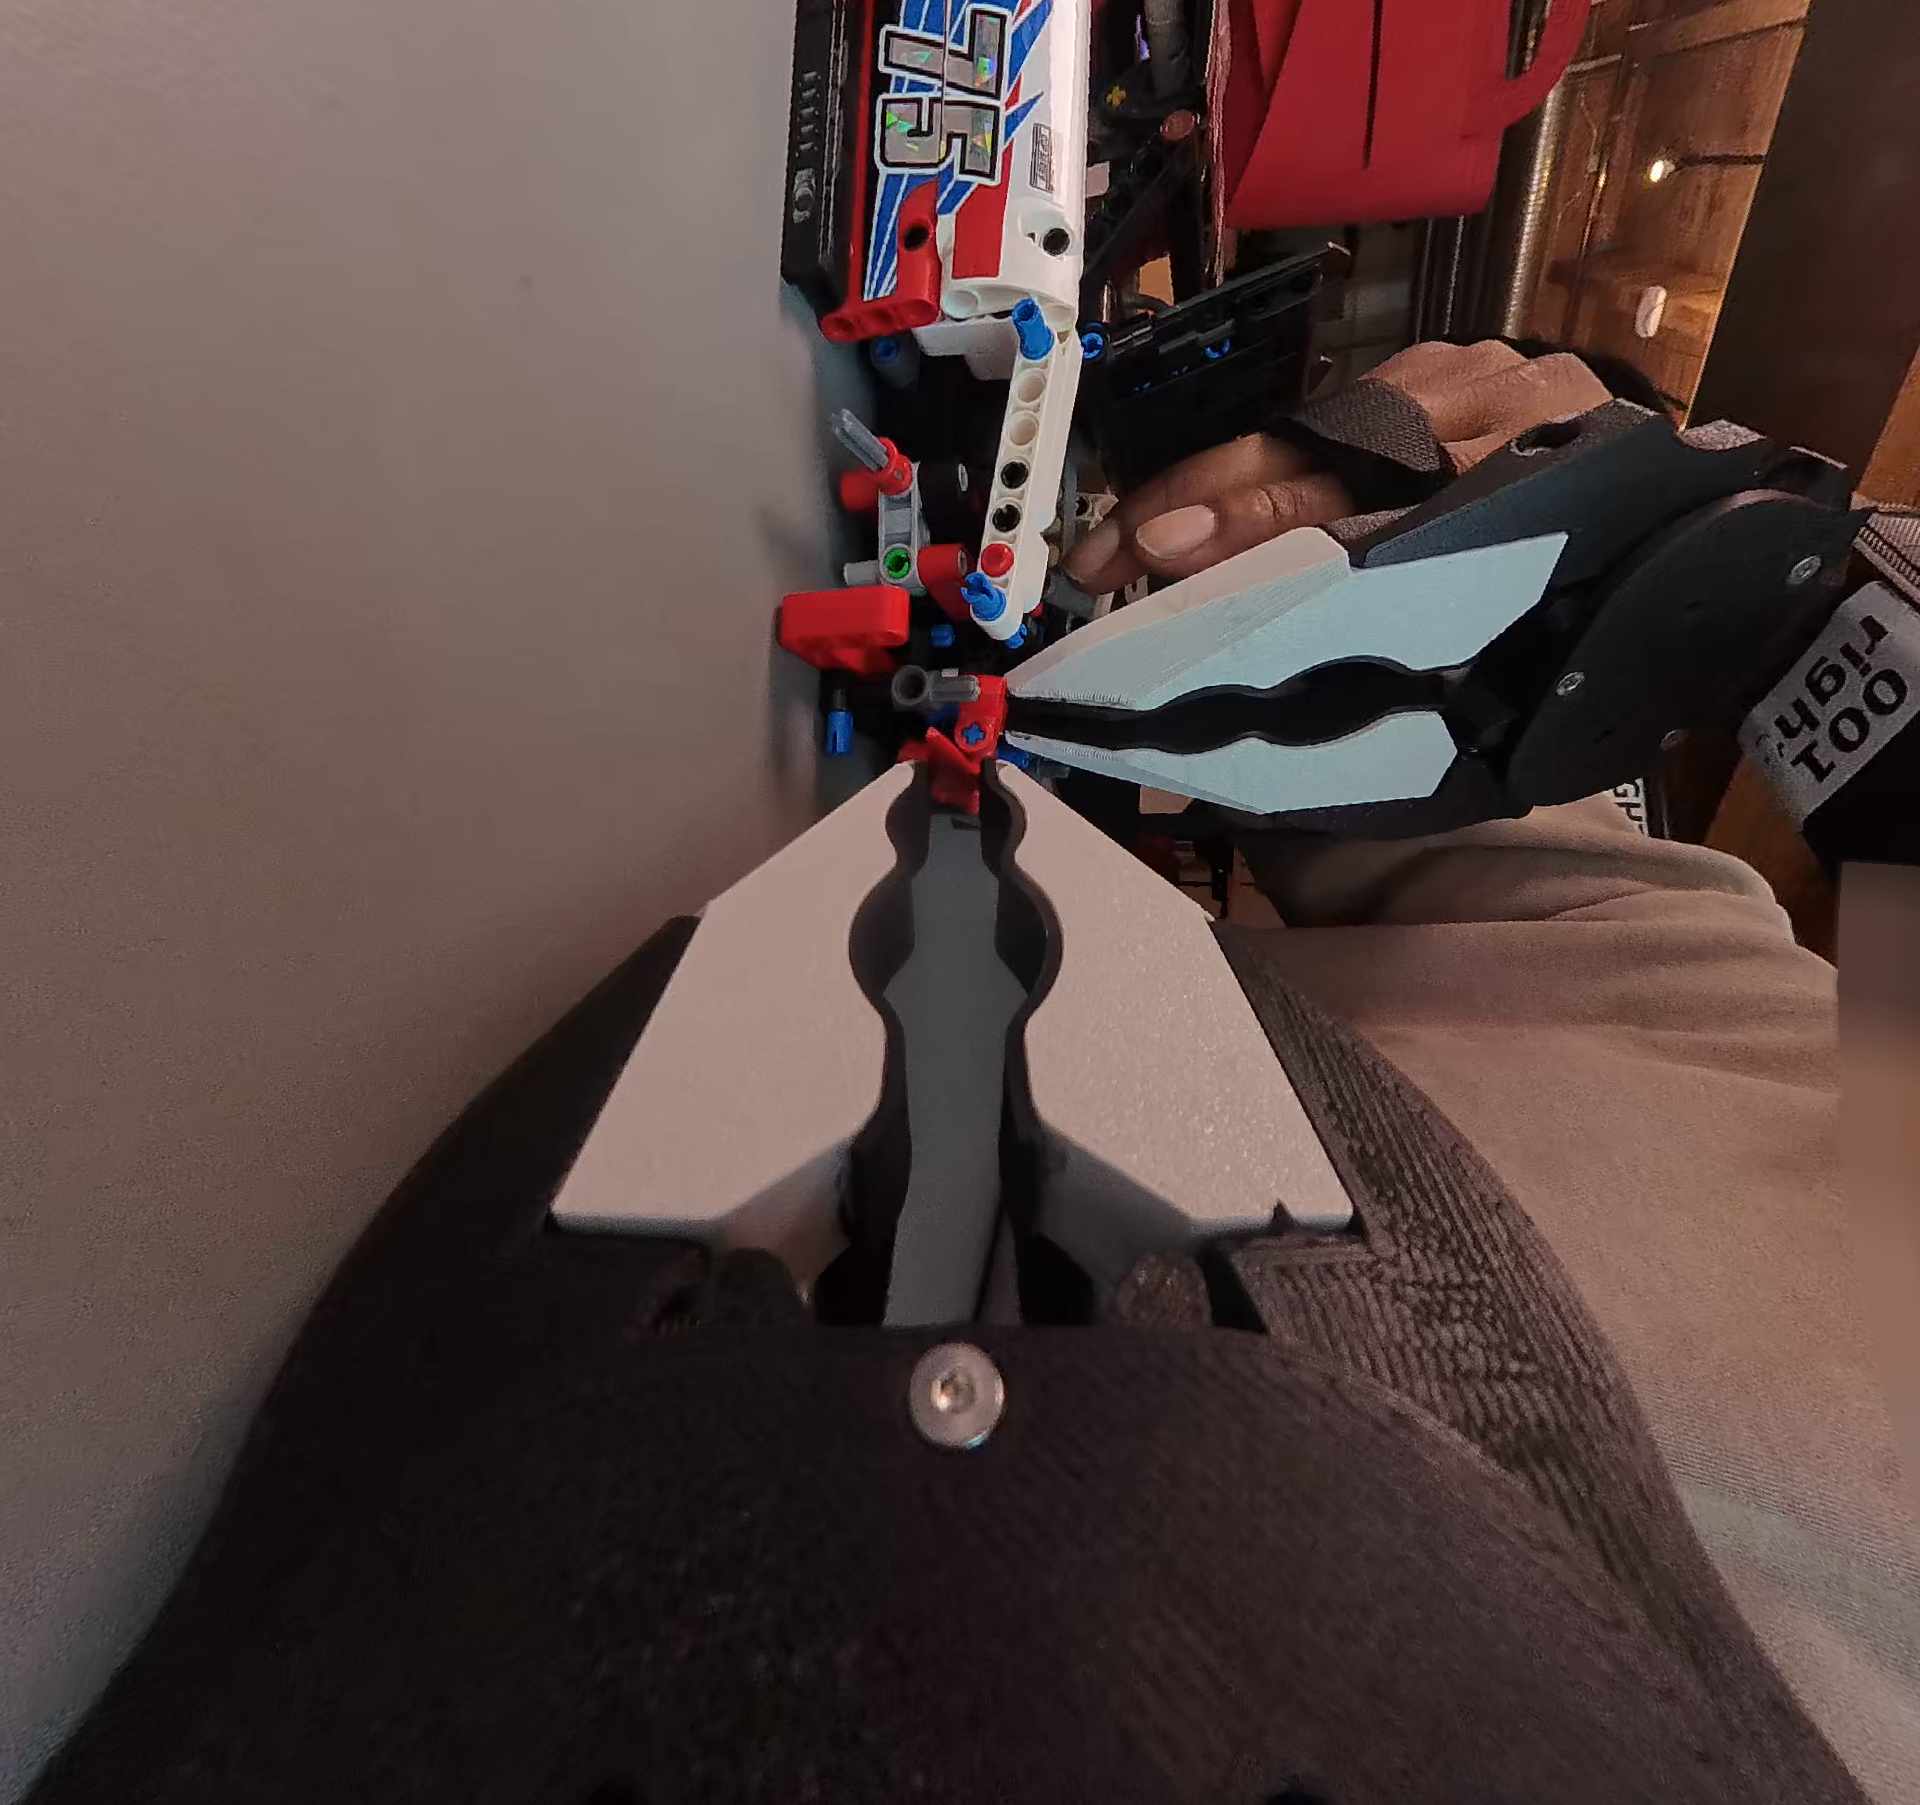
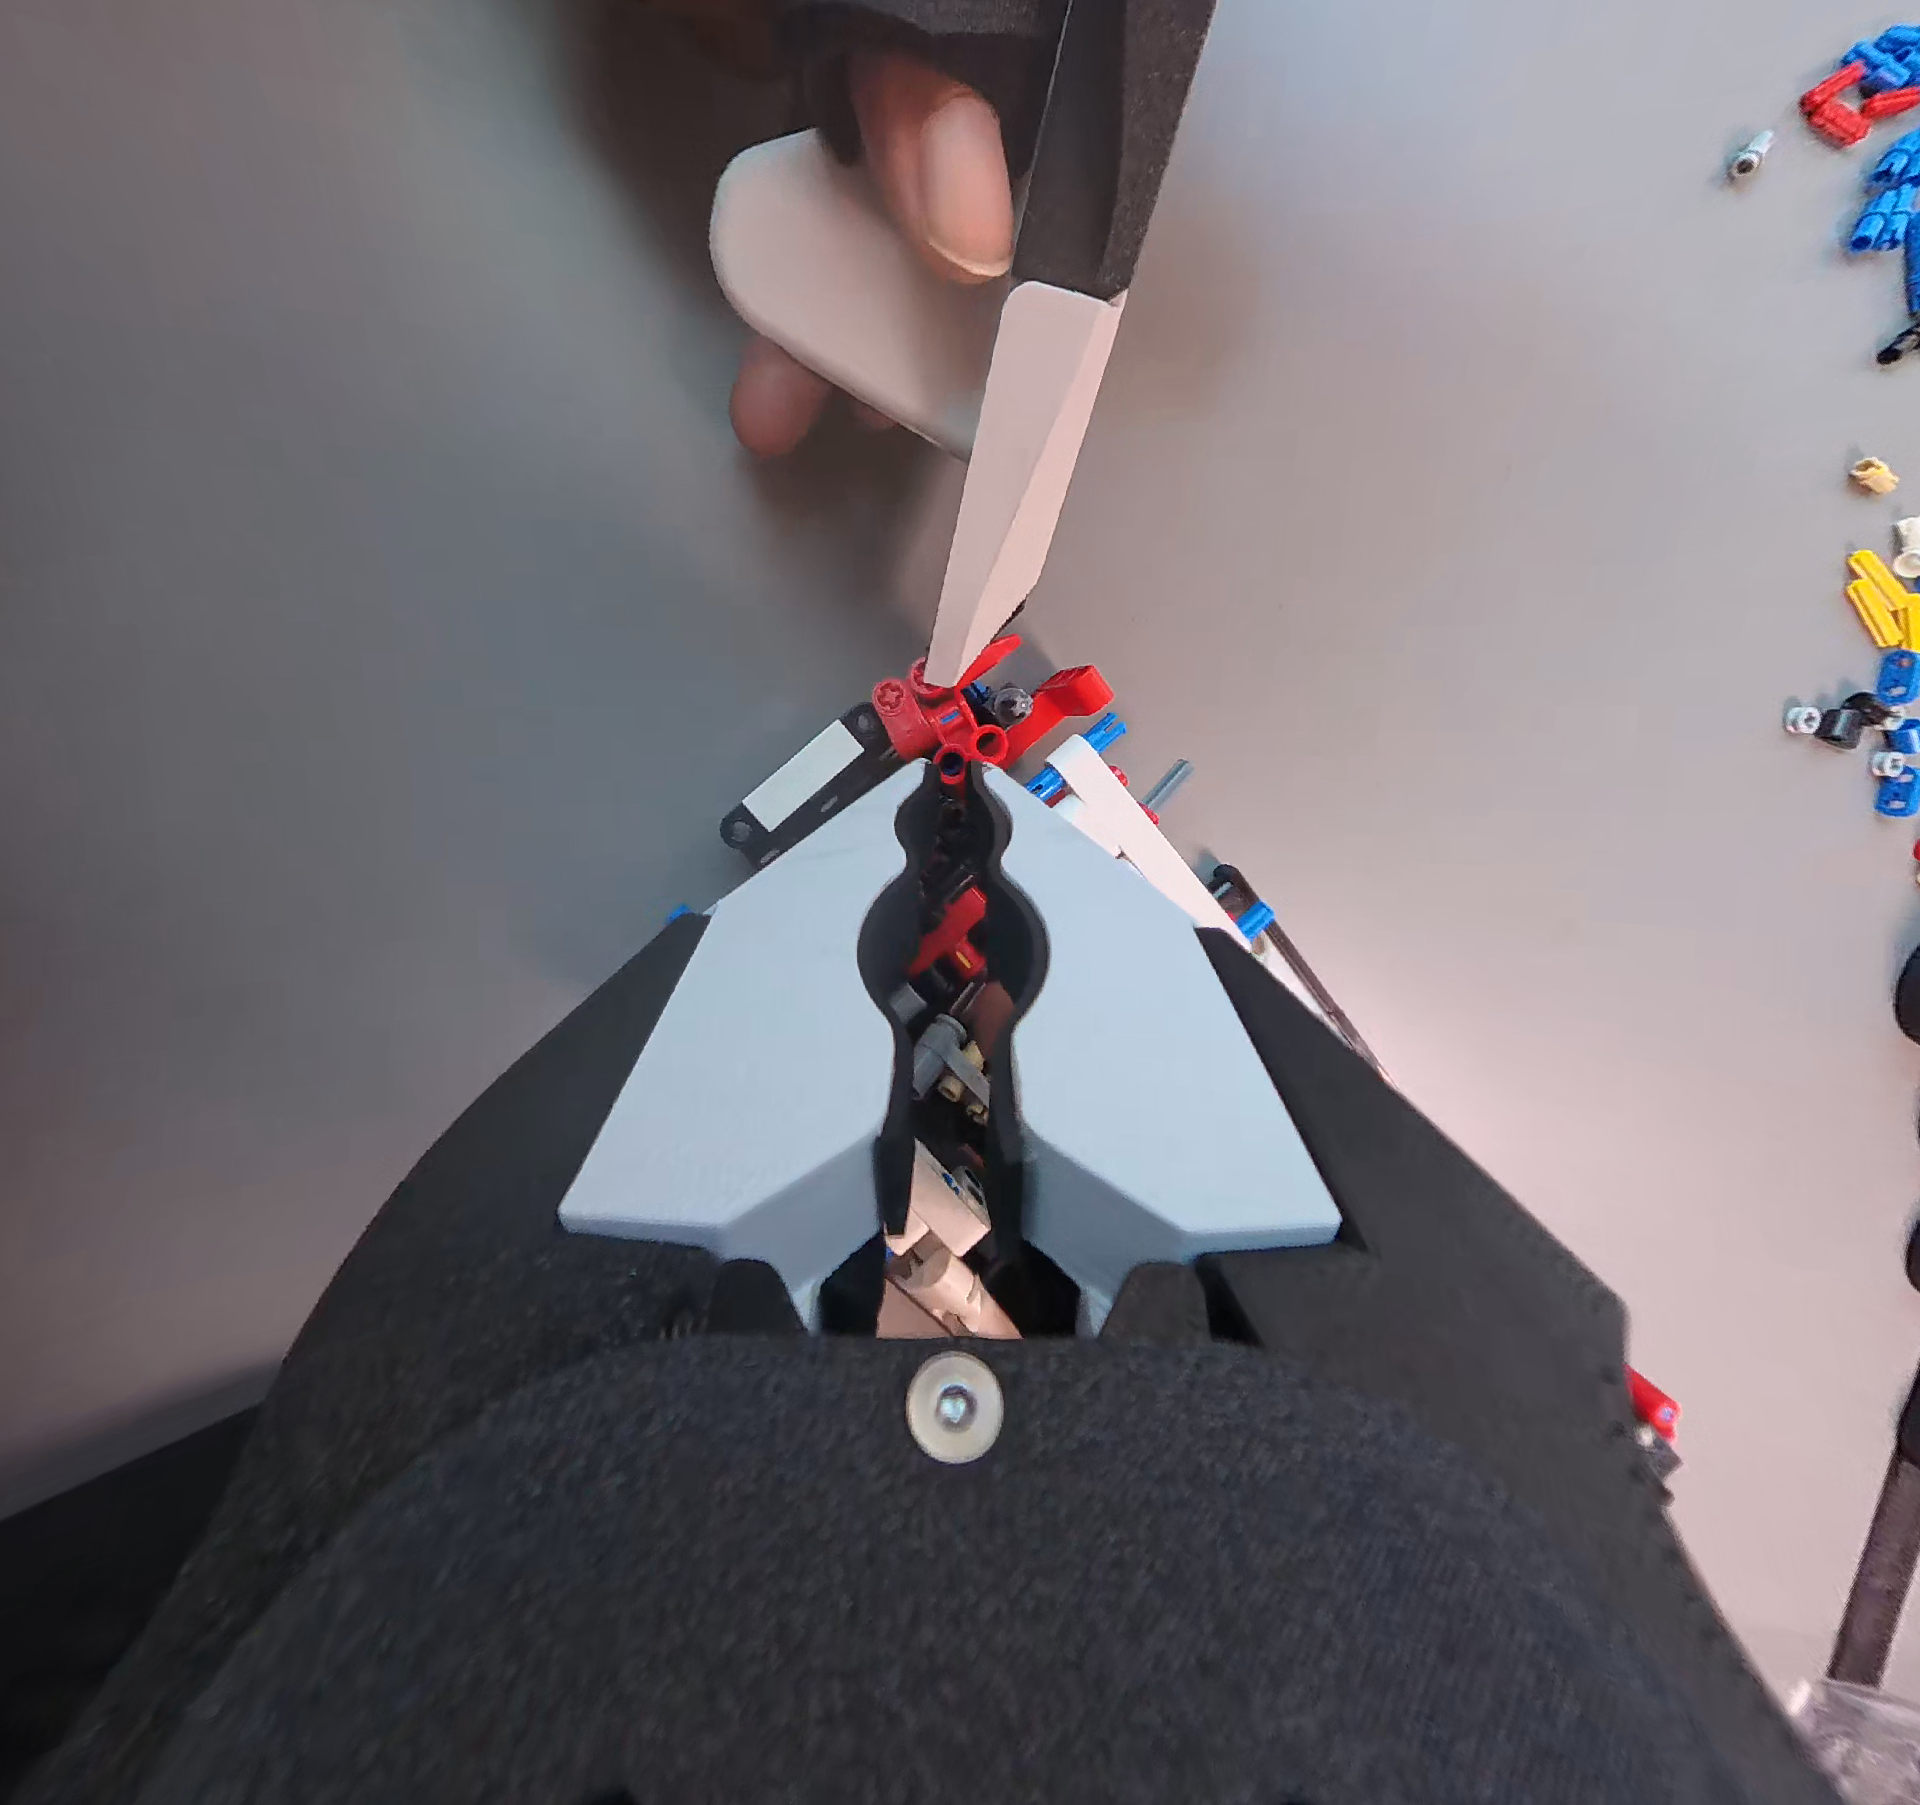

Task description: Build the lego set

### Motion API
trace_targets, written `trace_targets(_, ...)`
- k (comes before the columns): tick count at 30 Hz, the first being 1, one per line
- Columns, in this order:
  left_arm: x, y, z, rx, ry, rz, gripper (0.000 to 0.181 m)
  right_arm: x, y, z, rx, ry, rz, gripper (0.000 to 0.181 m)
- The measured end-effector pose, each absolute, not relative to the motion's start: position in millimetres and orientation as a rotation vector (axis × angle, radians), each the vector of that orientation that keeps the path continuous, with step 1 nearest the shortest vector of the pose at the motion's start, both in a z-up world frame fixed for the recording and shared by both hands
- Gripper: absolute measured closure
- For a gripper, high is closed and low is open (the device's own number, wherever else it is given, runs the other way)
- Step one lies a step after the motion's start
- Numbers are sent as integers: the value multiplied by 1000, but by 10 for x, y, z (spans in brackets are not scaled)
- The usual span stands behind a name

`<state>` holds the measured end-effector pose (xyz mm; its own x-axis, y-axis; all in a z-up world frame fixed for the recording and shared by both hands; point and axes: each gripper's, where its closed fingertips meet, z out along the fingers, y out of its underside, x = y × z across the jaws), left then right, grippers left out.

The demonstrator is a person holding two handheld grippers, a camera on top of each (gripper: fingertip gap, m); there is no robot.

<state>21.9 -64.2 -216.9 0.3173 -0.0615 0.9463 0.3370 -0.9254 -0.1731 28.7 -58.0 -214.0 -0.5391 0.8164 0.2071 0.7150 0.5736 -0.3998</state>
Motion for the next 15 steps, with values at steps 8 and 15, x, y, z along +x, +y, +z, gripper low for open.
trace_targets(8,219,-641,-2156,-2237,-169,-1586,172,289,-567,-2147,-1305,-2500,381,181)
trace_targets(15,223,-653,-2173,-2265,-84,-1513,173,286,-580,-2144,-1281,-2499,376,181)
